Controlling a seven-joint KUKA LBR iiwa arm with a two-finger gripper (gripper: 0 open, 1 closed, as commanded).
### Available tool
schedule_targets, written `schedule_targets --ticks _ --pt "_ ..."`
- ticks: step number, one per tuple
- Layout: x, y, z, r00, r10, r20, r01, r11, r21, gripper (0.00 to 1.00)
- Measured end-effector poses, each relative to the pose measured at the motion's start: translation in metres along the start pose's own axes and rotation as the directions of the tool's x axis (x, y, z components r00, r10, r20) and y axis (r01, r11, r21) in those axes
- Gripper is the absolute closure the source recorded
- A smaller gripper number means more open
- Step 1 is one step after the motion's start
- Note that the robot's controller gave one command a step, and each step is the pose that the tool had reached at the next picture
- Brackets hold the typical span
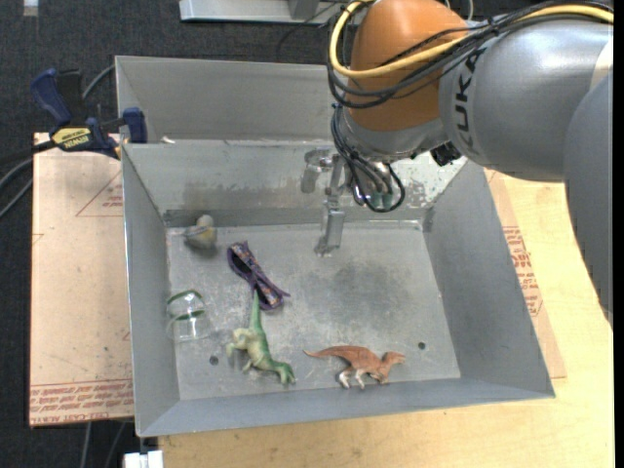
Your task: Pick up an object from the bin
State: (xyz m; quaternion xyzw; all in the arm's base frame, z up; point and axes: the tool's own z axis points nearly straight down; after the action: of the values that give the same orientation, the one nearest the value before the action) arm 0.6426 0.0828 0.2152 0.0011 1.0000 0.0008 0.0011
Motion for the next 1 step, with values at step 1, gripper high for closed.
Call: schedule_targets --ticks 1 --pt "0.0000 0.0000 0.0000 1.000 0.000 0.000 0.000 1.000 0.000 0.00"
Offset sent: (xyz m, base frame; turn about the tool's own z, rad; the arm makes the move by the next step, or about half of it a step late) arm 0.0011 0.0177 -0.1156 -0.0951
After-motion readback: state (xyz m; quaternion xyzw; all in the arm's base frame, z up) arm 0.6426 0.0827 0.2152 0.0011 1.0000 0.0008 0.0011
